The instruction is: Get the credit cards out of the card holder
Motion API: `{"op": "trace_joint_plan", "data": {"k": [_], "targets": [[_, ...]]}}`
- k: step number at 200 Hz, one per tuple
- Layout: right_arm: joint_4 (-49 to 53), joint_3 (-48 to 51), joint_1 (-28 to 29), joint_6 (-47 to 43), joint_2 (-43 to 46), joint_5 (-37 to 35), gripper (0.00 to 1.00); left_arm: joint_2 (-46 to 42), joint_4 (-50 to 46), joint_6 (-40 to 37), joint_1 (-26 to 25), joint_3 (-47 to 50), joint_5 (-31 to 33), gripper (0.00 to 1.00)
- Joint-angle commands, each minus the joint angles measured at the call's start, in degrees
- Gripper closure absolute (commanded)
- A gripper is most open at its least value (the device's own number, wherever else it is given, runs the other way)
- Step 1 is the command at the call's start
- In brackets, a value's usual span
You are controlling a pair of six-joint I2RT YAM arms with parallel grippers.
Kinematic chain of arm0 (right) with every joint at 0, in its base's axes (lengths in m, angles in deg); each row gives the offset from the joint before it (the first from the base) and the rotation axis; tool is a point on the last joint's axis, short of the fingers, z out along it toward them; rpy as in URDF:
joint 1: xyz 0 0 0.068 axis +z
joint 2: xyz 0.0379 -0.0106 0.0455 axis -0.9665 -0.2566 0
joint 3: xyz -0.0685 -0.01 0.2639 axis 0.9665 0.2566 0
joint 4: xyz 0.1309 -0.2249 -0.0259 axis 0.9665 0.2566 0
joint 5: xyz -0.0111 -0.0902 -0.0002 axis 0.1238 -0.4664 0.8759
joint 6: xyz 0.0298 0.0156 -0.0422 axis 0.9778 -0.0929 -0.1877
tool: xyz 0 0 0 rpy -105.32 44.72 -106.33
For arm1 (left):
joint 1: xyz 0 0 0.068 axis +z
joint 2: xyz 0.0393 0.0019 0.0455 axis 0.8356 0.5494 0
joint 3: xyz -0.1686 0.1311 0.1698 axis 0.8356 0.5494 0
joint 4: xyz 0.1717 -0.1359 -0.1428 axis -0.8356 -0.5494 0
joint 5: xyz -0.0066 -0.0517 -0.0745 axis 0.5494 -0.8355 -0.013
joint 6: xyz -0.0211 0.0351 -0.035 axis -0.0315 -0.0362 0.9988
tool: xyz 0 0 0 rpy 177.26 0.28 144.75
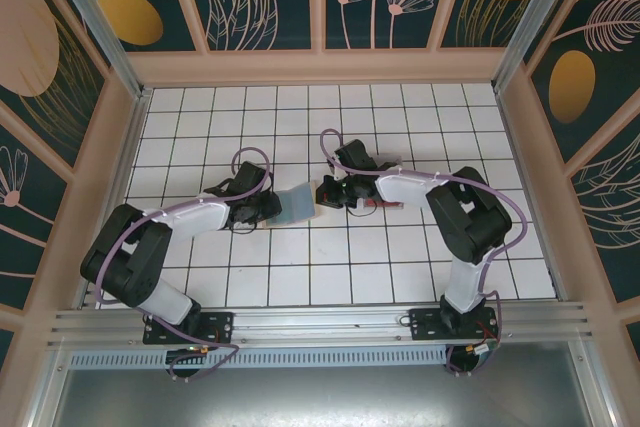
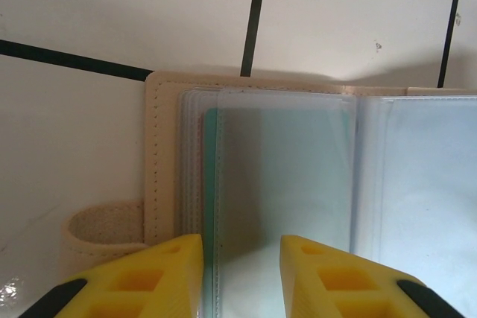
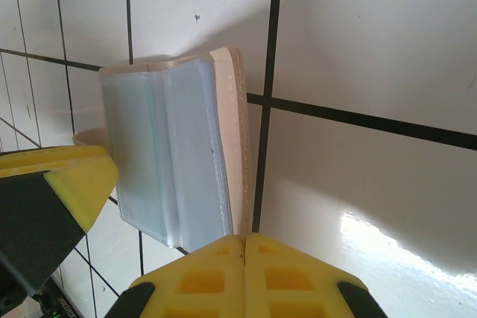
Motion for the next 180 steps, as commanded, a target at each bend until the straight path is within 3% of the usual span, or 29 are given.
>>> {"op": "trace_joint_plan", "data": {"k": [1,85,180], "targets": [[0.7,-1.6,0.3,0.2,-1.2,-0.5,1.00,1.3,0.0,-0.7,0.1,-0.1,-1.4,0.66],[0.7,-1.6,0.3,0.3,-1.4,-0.5,1.00,1.9,4.6,-1.7,0.1,0.8,-7.7,0.65],[0.6,-1.6,0.3,0.3,-1.4,-0.5,1.00,-1.2,7.0,-3.7,0.1,-1.0,-12.0,0.49]]}}
